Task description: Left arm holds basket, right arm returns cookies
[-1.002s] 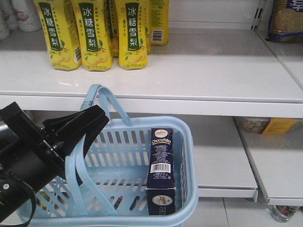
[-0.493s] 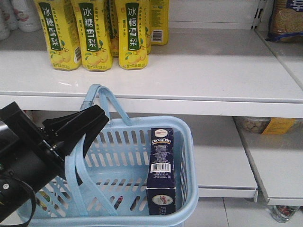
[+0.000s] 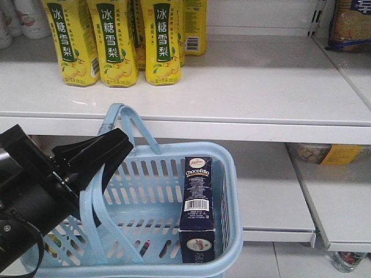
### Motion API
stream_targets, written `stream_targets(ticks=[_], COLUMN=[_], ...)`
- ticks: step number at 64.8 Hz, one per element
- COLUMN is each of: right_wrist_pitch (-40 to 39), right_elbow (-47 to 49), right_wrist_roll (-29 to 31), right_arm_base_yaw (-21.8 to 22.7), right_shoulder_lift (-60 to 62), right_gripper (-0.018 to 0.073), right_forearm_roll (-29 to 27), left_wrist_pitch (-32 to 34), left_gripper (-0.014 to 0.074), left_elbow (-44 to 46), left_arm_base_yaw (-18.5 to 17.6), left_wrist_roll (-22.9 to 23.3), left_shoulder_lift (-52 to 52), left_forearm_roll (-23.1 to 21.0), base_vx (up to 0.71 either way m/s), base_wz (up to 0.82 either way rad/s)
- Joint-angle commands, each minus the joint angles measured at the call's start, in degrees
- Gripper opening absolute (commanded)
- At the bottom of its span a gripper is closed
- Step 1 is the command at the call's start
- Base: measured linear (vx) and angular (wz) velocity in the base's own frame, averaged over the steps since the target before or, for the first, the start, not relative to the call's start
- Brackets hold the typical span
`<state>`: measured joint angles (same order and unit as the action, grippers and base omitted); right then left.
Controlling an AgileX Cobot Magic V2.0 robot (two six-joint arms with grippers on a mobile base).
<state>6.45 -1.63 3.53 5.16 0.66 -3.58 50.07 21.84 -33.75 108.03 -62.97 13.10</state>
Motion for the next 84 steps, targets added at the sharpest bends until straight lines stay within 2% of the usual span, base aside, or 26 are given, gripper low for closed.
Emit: stream_targets(ticks=[1, 61, 84], right_wrist_pitch=[-3.93, -3.98, -4.65], right_elbow=[-1.00, -1.00, -1.00], right_wrist_roll=[0.50, 0.29, -0.11], right_arm_base_yaw=[0.03, 0.03, 0.03], right_shoulder_lift=[0.66, 0.66, 0.66], right_gripper=[-0.0006, -0.0006, -0.0006], right_forearm_roll=[0.20, 0.11, -5.28], left_wrist_pitch=[5.84, 5.84, 5.84], left_gripper=[-0.0003, -0.0001, 0.0000], left_elbow=[1.75, 1.75, 1.75], left_arm_base_yaw=[0.67, 0.67, 0.67], left_wrist_roll=[-1.87, -1.87, -1.87], left_shoulder_lift=[1.03, 1.03, 1.03], left_forearm_roll=[-5.55, -5.55, -5.55], base_vx=[0.00, 0.00, 0.00], base_wz=[0.00, 0.00, 0.00])
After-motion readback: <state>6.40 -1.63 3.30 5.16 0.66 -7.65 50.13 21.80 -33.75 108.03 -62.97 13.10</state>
